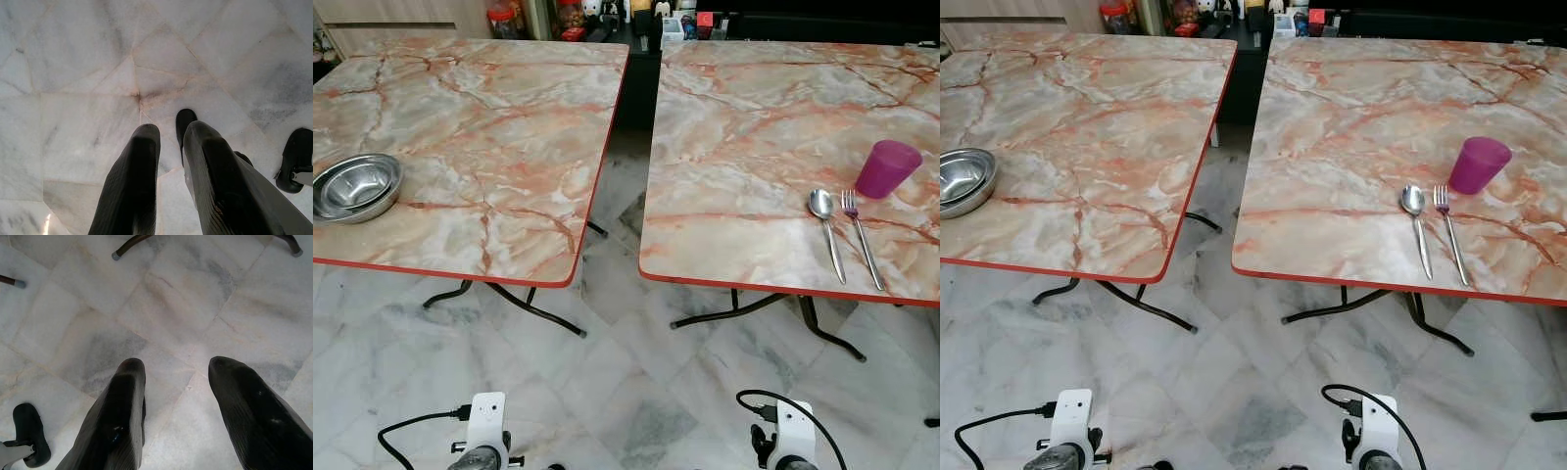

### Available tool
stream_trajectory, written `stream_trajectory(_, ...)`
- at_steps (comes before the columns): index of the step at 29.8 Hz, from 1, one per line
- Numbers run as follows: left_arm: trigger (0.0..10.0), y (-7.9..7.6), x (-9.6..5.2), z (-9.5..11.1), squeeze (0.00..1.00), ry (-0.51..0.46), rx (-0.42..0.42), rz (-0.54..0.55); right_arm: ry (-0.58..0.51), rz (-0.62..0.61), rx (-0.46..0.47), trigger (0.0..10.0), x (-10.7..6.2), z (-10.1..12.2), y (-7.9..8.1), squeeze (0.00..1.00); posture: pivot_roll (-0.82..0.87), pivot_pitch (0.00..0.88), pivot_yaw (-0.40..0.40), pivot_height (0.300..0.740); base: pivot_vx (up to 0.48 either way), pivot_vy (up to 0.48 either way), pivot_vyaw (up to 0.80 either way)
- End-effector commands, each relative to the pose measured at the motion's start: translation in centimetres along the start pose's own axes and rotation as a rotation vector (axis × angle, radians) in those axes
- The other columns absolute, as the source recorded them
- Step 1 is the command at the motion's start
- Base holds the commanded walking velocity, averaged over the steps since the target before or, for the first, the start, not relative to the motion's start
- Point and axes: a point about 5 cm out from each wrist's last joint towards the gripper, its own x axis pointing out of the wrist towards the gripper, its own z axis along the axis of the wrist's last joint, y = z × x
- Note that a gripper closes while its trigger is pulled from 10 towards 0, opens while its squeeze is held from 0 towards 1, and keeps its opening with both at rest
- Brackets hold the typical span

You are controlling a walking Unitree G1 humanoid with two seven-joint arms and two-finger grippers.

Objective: Setting the table

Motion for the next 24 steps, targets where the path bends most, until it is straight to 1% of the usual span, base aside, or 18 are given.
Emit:
stream_trajectory(1, 10.0, 0.5, -0.1, -0.5, 0.00, 0.017, -0.003, 0.015, -0.006, -0.005, 0.018, 10.0, -0.2, -0.4, 0.1, 0.00, 0.01, 0.167, 0.016, 0.740, 0.000, 0.000, 0.00)
stream_trajectory(3, 10.0, 0.5, -0.1, -0.5, 0.00, 0.016, -0.003, 0.015, -0.018, -0.009, 0.020, 10.0, -0.2, -0.3, 0.1, 0.00, 0.01, 0.167, 0.016, 0.740, 0.000, 0.000, 0.00)
stream_trajectory(6, 10.0, 0.5, -0.1, -0.5, 0.00, 0.015, -0.005, 0.017, -0.070, -0.009, 0.025, 10.0, -0.2, 0.1, 0.1, 0.00, 0.01, 0.166, 0.016, 0.740, 0.000, 0.000, 0.00)
stream_trajectory(8, 10.0, 0.5, -0.1, -0.5, 0.00, 0.015, -0.004, 0.017, -0.084, -0.009, 0.023, 10.0, -0.2, 0.2, 0.1, 0.00, 0.01, 0.166, 0.016, 0.740, 0.000, 0.000, 0.00)
stream_trajectory(9, 10.0, 0.5, -0.1, -0.5, 0.00, 0.014, -0.005, 0.016, -0.205, -0.008, 0.014, 10.0, 1.2, 8.5, -0.1, 0.00, 0.01, 0.166, 0.016, 0.740, 0.000, 0.000, 0.00)
stream_trajectory(10, 10.0, 0.5, -0.1, -0.5, 0.00, 0.014, -0.005, 0.016, -0.257, -0.007, 0.011, 10.0, 1.3, 11.8, -0.1, 0.00, 0.01, 0.166, 0.016, 0.740, 0.000, 0.000, 0.00)
stream_trajectory(11, 10.0, 0.5, -0.1, -0.5, 0.00, 0.014, -0.005, 0.016, -0.289, -0.007, 0.010, 10.0, 1.3, 13.8, -0.1, 0.00, 0.01, 0.166, 0.016, 0.740, 0.000, 0.000, 0.00)
stream_trajectory(12, 10.0, 0.5, -0.1, -0.5, 0.00, 0.014, -0.005, 0.016, -0.305, -0.004, 0.008, 10.0, 1.2, 14.4, 0.0, 0.00, 0.01, 0.164, 0.017, 0.740, 0.000, 0.000, 0.00)
stream_trajectory(16, 10.0, 0.5, -0.1, -0.4, 0.00, 0.012, -0.006, 0.016, -0.347, 0.004, -0.004, 10.0, 1.1, 15.4, 0.2, 0.00, 0.01, 0.164, 0.017, 0.740, 0.000, 0.000, 0.00)
stream_trajectory(24, 10.0, 0.5, -0.1, -0.4, 0.00, 0.012, -0.007, 0.015, -0.335, 0.015, 0.006, 10.0, 1.1, 15.6, 0.4, 0.00, 0.01, 0.165, 0.018, 0.740, 0.000, 0.000, 0.00)
